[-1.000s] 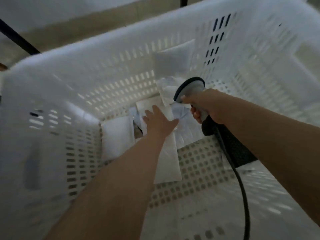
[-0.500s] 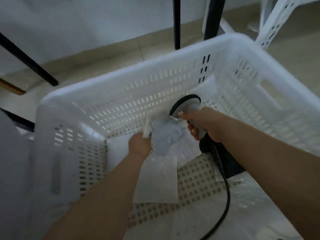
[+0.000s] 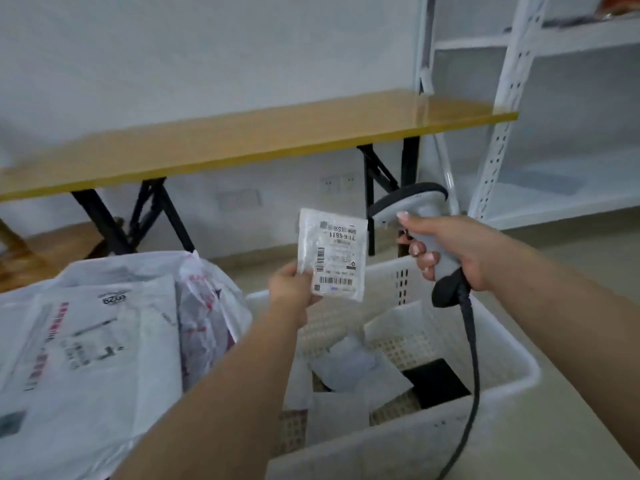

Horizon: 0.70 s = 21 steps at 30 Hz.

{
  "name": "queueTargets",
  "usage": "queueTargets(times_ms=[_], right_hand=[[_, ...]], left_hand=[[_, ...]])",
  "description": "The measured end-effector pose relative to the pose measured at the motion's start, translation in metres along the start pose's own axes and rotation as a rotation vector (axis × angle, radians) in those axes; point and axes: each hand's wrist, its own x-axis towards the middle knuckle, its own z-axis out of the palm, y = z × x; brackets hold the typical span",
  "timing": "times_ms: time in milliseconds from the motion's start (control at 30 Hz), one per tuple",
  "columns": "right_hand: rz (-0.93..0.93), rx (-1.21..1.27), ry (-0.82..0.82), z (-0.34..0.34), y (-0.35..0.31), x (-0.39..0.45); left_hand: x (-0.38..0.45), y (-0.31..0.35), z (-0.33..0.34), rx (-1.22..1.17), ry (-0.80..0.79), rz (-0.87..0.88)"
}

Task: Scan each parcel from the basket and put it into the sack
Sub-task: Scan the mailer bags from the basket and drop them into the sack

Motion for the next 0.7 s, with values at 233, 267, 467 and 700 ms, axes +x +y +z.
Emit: queueTargets(times_ms=[233,267,467,700], right_hand=[[-0.168,-0.124,-0.058,0.043,-0.051,-0.113],[-0.203,-0.168,-0.064,0.048,-0.052,-0.125],[-0.44,-0.66,-0.146,0.057,-0.054,-0.17],[-0.481,-0.664,-0.182,0.066,-0.051,-0.183]], left_hand=[[-0.069,0.082,-0.043,-0.149,0.027,0.149],[-0.078,0.087,-0.05,-0.127,0.028,0.176],[-0.105,0.117,-0.102,0.191,0.12,0.342],[-0.123,0.131,-0.138,0.208,0.093,0.365]])
